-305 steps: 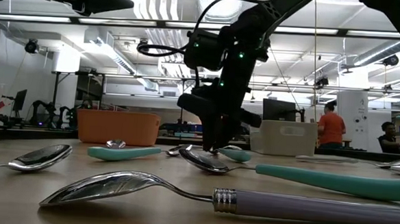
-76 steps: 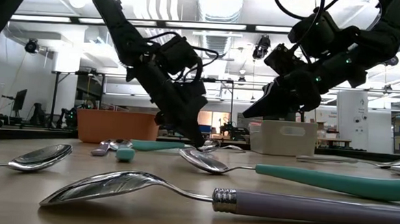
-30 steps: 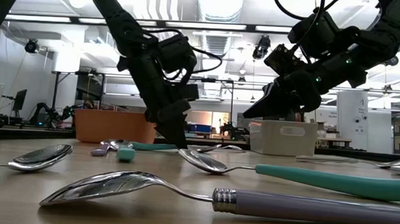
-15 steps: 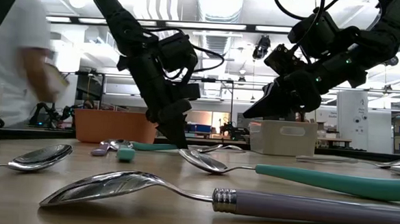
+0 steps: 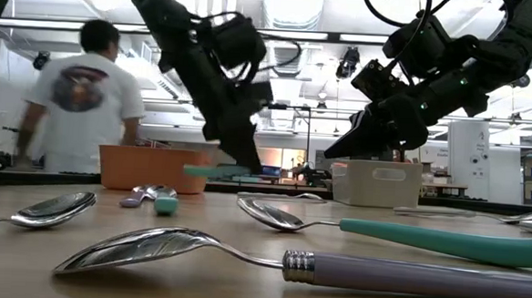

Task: Sort silverware by color (type)
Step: Put the top right light blue spoon into the gray bin

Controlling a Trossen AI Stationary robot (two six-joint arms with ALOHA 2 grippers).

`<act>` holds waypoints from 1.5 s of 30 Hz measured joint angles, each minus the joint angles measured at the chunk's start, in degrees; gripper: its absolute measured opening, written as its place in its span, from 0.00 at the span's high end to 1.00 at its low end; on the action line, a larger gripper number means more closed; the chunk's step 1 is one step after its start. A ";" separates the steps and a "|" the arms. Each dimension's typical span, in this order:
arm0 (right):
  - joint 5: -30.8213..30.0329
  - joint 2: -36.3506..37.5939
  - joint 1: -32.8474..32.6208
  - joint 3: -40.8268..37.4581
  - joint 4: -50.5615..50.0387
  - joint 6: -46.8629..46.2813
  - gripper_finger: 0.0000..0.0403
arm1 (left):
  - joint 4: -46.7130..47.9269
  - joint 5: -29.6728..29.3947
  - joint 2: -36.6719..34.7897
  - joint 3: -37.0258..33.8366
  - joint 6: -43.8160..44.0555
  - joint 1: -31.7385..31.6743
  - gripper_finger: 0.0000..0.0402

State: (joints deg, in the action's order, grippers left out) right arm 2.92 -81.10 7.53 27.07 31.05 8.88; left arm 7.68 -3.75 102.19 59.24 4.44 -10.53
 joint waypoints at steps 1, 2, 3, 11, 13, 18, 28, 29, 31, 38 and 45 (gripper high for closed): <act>-0.02 0.00 0.00 0.00 -0.05 0.00 0.98 | 0.26 0.02 -1.12 0.00 -0.34 0.01 0.95; -0.02 0.00 0.00 0.00 -0.22 0.01 0.98 | 0.79 0.01 -2.37 0.00 -0.78 0.02 0.95; -0.04 0.00 0.00 0.00 -0.40 0.02 0.98 | 1.20 0.01 -3.69 0.01 -1.35 0.03 0.95; -0.42 0.00 0.11 0.00 -0.70 -0.02 0.98 | 13.59 -3.45 -16.27 0.31 -10.27 -1.69 0.95; -0.56 0.00 0.27 0.18 -0.78 0.07 0.98 | 18.91 -5.61 -18.85 0.98 -12.40 -2.89 0.95; -1.56 0.00 0.81 1.14 -0.79 0.28 0.98 | 29.03 -7.97 -22.93 3.31 -17.00 -7.58 0.95; -1.57 0.91 5.52 8.79 -9.41 0.24 0.98 | 37.45 -8.76 -22.98 4.39 -33.24 -20.97 0.95; -1.57 1.34 6.37 10.34 -11.90 0.61 0.98 | 37.39 -8.78 -22.74 4.39 -34.80 -22.34 0.94; -1.54 2.21 8.23 13.81 -17.99 1.63 0.98 | 37.39 -8.79 -22.05 4.44 -37.80 -24.91 0.94; -1.48 3.15 16.69 25.85 -35.63 6.41 0.98 | 35.79 -8.86 -17.61 6.72 -41.31 -32.36 0.94; -1.43 3.17 23.14 32.23 -47.36 5.42 0.98 | 36.52 -8.79 -13.83 7.68 -43.79 -33.94 0.94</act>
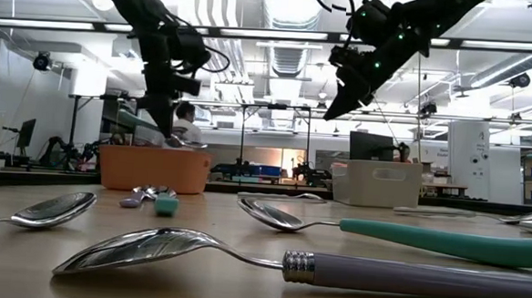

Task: Sort silverware by color (type)
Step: Put the top right light blue spoon into the gray bin

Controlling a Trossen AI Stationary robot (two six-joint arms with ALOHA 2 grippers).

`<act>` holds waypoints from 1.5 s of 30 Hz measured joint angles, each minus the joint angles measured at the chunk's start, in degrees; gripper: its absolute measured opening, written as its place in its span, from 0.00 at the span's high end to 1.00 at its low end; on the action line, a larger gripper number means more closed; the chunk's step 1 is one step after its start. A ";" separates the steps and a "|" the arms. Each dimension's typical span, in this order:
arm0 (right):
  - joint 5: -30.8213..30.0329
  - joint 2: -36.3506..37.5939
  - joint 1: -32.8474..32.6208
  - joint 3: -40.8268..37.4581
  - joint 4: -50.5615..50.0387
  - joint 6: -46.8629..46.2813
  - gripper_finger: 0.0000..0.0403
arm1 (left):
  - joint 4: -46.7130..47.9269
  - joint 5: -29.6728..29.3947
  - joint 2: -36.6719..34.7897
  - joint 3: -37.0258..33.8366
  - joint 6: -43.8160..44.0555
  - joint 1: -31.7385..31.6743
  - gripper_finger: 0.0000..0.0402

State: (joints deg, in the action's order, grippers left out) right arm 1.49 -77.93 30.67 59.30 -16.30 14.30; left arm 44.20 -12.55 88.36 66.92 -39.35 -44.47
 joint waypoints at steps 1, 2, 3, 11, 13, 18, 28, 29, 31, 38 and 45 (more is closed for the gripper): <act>0.01 0.00 0.53 0.37 -1.01 -0.45 0.98 | 0.08 0.01 0.27 -0.17 -0.27 -0.02 0.94; 0.01 0.00 0.89 0.51 -1.67 -0.74 0.98 | 0.23 0.00 0.48 -0.27 -0.35 -0.04 0.94; -0.01 0.02 1.11 0.56 -1.89 -0.76 0.98 | 0.25 -0.01 0.69 -0.34 -0.43 -0.04 0.94; 0.01 0.02 1.78 -0.40 -1.57 2.06 0.98 | 0.18 0.02 1.16 -0.68 -0.60 -0.37 0.94; -0.03 0.02 2.26 -0.43 -1.47 3.86 0.98 | 0.14 0.03 1.15 -0.68 -0.56 -0.37 0.94; -1.85 0.02 5.53 -0.45 1.48 7.40 0.98 | 0.20 0.03 1.10 -0.68 0.88 -0.42 0.94; -1.24 0.00 14.26 -0.45 11.44 7.32 0.98 | 0.40 0.03 0.98 -0.67 6.97 -0.35 0.94; -1.18 -0.02 14.69 -0.45 12.28 6.70 0.98 | 0.36 0.04 0.97 -0.44 7.46 -0.35 0.94; -1.02 -0.02 15.31 -0.45 13.92 5.31 0.98 | -0.65 0.05 0.96 0.58 8.20 -0.35 0.94; 10.36 -1.68 15.61 -0.47 26.65 -1.46 0.98 | -14.21 14.05 0.95 6.79 12.77 -0.38 0.94; 16.66 -7.19 15.50 -0.47 42.88 -15.32 0.98 | -33.68 38.51 0.87 8.08 21.90 -0.35 0.94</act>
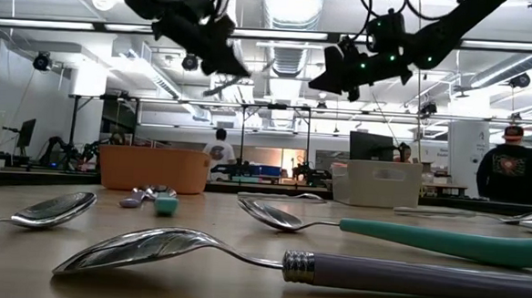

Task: Sort silverware by color (type)
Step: Put the top right light blue spoon into the gray bin

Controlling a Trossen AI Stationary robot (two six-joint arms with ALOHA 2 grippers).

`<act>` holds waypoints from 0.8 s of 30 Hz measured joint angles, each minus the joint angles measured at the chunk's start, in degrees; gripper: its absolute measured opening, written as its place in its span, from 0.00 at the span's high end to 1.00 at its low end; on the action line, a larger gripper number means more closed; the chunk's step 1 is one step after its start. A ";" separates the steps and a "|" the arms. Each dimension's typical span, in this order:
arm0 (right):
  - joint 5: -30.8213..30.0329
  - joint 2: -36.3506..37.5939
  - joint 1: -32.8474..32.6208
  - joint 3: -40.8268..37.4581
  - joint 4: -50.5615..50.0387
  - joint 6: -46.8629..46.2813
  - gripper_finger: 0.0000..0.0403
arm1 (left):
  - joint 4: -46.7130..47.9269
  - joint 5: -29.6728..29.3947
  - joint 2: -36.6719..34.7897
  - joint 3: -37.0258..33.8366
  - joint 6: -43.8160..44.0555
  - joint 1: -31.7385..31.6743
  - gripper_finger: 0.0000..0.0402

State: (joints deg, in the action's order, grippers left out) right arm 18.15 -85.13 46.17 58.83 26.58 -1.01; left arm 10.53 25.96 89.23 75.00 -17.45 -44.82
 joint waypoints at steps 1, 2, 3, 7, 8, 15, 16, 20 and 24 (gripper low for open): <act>-0.02 -0.48 0.00 0.00 0.44 -1.63 0.98 | -2.58 3.88 0.00 -0.19 2.00 -0.02 0.94; 0.02 -0.90 -0.02 0.07 0.38 -3.12 0.98 | -4.59 7.56 -0.02 -0.43 3.77 -0.02 0.94; 0.05 -1.23 -0.02 0.37 -0.03 -5.06 0.98 | -5.84 10.39 -0.02 -0.55 5.39 0.00 0.94; 1.63 -1.71 -0.04 1.70 -0.62 -11.84 0.97 | -7.58 12.41 -0.02 -0.61 7.70 0.50 0.94; 2.91 -1.72 -0.05 1.96 -0.65 -12.94 0.97 | -7.70 11.32 -0.02 -0.68 7.48 0.87 0.94; 8.82 -1.75 -2.39 3.16 -1.04 -17.76 0.78 | -11.40 -2.40 2.09 -0.90 4.50 6.30 0.94; 8.11 -1.75 -2.82 3.23 -1.19 -17.80 0.75 | -11.68 -5.36 2.59 -0.90 3.95 7.18 0.94; 3.89 -1.77 -3.68 3.54 -0.97 -18.09 0.61 | -12.50 -21.41 4.28 -0.83 1.74 9.97 0.94; 2.76 -1.77 -3.67 3.76 -0.91 -18.65 0.51 | -12.71 -29.29 4.97 -0.83 2.44 10.95 0.94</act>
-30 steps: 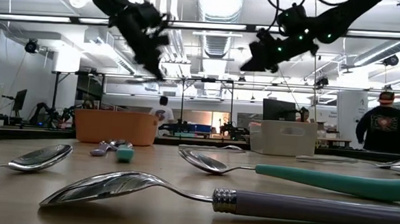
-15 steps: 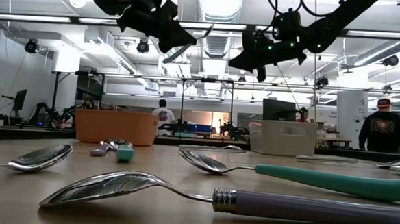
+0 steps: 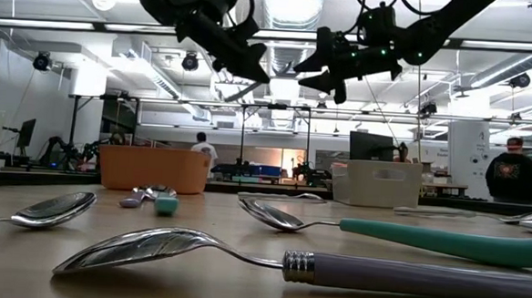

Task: Sort silverware by color (type)
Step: Put the top right light blue spoon into the gray bin

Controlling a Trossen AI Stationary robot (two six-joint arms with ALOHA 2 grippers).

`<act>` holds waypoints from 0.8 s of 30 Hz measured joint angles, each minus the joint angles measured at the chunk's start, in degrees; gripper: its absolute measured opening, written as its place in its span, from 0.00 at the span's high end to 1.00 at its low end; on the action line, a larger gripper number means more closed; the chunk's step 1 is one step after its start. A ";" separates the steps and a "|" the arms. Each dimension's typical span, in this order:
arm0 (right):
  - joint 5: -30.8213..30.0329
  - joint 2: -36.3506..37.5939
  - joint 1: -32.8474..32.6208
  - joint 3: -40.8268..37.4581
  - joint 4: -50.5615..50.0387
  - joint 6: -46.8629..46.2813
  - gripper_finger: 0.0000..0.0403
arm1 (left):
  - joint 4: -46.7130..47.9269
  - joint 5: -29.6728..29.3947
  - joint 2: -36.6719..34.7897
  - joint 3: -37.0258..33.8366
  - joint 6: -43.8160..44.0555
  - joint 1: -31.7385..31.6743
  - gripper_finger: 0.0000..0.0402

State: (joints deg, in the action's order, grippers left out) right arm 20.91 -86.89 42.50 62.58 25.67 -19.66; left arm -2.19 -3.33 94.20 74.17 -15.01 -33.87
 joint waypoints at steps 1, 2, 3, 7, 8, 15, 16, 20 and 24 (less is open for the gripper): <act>-0.25 0.00 -0.02 0.00 0.06 -0.02 0.49 | -0.05 -0.25 0.12 0.00 0.74 0.08 0.94; -0.96 0.00 -0.02 0.00 0.08 -0.08 0.48 | -0.44 -0.25 0.29 0.00 1.65 0.17 0.94; -1.65 0.00 -0.02 0.00 0.14 -0.12 0.47 | -1.09 -0.27 0.44 0.00 2.65 0.27 0.94; -3.17 0.02 -0.28 0.00 1.07 0.05 0.46 | -3.51 -0.20 1.62 0.00 4.72 1.17 0.94; -3.17 0.02 -0.34 0.00 1.50 0.15 0.46 | -4.37 -0.22 2.08 0.00 4.92 1.53 0.94; -3.17 0.02 -0.63 0.00 2.98 0.16 0.46 | -8.06 -0.05 4.04 0.00 5.25 3.58 0.94; -3.17 0.02 -0.63 0.00 3.06 0.22 0.46 | -8.48 -0.05 4.24 0.00 5.44 3.73 0.94; -3.19 0.02 -0.63 0.00 3.36 0.83 0.46 | -10.24 -0.20 4.93 0.00 5.94 4.24 0.94; -3.19 0.02 -0.63 0.00 3.38 0.85 0.50 | -11.40 -0.07 6.01 -0.02 6.55 4.53 0.94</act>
State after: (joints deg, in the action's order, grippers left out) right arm 17.72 -86.87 41.87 62.59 29.05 -18.81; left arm -13.58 -3.40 100.21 74.15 -8.46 -29.34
